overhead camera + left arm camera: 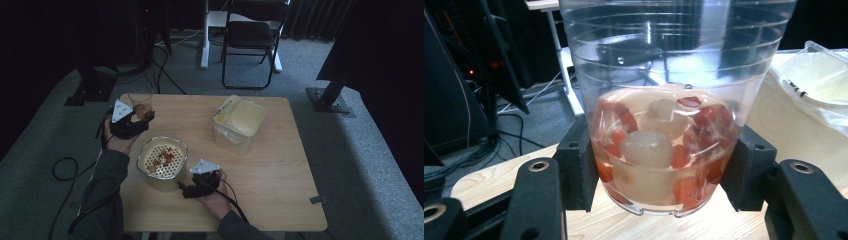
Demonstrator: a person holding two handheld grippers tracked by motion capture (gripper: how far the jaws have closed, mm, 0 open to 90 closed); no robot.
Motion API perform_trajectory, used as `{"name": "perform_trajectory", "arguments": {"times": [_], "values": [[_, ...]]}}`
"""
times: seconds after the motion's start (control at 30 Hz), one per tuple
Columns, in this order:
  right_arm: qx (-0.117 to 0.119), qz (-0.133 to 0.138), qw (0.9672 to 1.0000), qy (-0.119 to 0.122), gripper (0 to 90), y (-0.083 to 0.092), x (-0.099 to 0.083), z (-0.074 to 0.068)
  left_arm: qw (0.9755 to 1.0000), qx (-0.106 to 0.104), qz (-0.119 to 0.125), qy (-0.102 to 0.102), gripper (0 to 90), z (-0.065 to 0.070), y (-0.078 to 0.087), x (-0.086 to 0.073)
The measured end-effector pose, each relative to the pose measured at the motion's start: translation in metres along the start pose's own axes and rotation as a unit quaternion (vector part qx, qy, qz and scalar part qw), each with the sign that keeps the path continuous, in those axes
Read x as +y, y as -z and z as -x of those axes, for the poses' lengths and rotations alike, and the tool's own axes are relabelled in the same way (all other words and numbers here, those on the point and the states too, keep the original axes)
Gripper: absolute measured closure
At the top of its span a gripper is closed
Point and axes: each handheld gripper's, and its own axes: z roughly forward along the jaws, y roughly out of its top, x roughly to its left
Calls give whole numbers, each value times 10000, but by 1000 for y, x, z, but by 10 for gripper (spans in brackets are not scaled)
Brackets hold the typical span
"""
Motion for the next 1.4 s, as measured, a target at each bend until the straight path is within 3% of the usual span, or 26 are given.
{"name": "perform_trajectory", "arguments": {"times": [0.07,0.13,0.2,0.23,0.33,0.4,0.5,0.57,0.6,0.63,0.77,0.93,1.03,1.23,1.4], "values": [[-108,-22,9999,-126,137,-9,6,14,10000,11,-12,-17,419,-1,1,0],[-10,-84,9997,-236,148,-16,11,27,10000,33,-35,-20,419,-2,1,-1],[-22,-121,9995,-277,148,-18,13,30,10000,33,-35,-20,419,-2,1,-1],[161,-152,9991,-369,145,-18,13,29,10000,46,-21,-5,419,-4,2,-1],[405,-170,9989,-160,119,-12,8,12,10000,91,-11,16,419,-8,5,-2],[388,-151,9991,32,111,-10,5,0,9999,118,11,50,419,-9,7,-3],[367,-15,9993,94,110,-13,7,-11,9999,140,23,80,419,-10,9,-5],[343,23,9994,66,110,-15,9,-12,9999,145,17,72,419,-10,9,-6],[162,69,9998,10,103,-20,13,-13,9998,161,-19,62,419,-12,11,-8],[220,75,9997,-64,103,-22,15,-12,9998,173,-25,64,418,-13,11,-8],[32,142,9999,-37,105,-27,21,-11,9997,216,-31,79,419,-18,13,-9],[-135,50,9991,-405,131,-43,37,9,9995,295,-12,116,419,-22,18,-12],[-189,-19,9991,-382,137,-45,42,17,9993,345,-46,107,418,-25,21,-15],[-223,-4,9996,-188,137,-25,39,28,9985,540,-55,49,418,-30,27,-20],[-402,-191,9990,22,142,-2,24,47,9960,840,-146,-255,418,-29,28,-25]]}}
